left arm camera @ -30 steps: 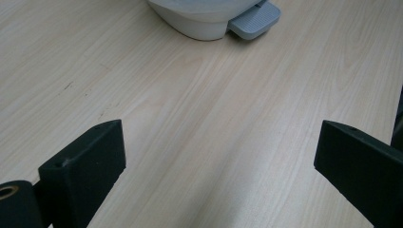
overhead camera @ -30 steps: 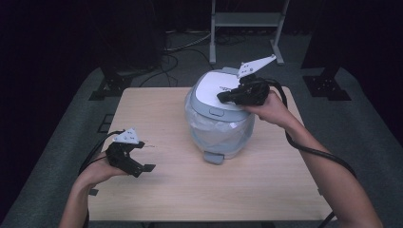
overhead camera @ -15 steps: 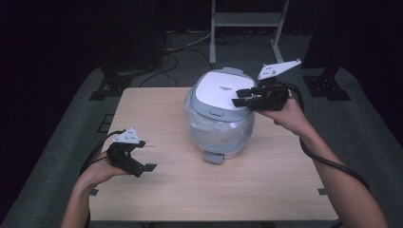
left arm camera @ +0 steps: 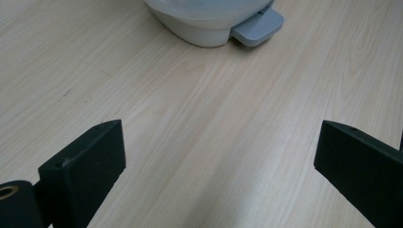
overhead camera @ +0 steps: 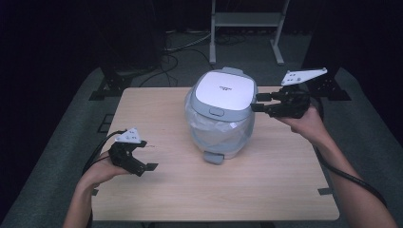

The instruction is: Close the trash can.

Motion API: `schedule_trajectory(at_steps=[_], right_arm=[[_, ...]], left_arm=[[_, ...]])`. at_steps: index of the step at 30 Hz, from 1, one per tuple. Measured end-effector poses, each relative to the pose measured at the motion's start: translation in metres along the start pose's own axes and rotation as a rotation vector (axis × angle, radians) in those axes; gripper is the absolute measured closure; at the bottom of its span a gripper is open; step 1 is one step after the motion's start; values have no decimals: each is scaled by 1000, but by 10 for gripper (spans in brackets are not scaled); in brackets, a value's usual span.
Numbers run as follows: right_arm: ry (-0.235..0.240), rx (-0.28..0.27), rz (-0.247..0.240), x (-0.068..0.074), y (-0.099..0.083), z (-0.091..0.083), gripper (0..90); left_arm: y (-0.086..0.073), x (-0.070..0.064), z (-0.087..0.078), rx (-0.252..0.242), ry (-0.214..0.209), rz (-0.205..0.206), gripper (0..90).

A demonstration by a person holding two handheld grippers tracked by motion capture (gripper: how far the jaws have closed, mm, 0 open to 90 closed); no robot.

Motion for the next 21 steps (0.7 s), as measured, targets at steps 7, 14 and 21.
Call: schedule_trajectory(at_steps=[7,14,21], right_arm=[[-22,-9,27,-5,-10,-13,455],[-41,1,64,-11,-30,-19,398],[-40,2,89,-10,-48,-24,372]], left_arm=[[-1,0,1,-19,8,-3,22],[-4,1,2,-23,19,-5,22],[-5,0,2,-29,22,0,22]])
Point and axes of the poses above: each handheld gripper's, and its own axes: z roughly forward along the jaws, y roughly out of its top, x roughly to its left, the point moved 10 cm from there along z, roughly forward along the jaws, and after that the axes turned 10 degrees about -x, right-handed, at the moved point
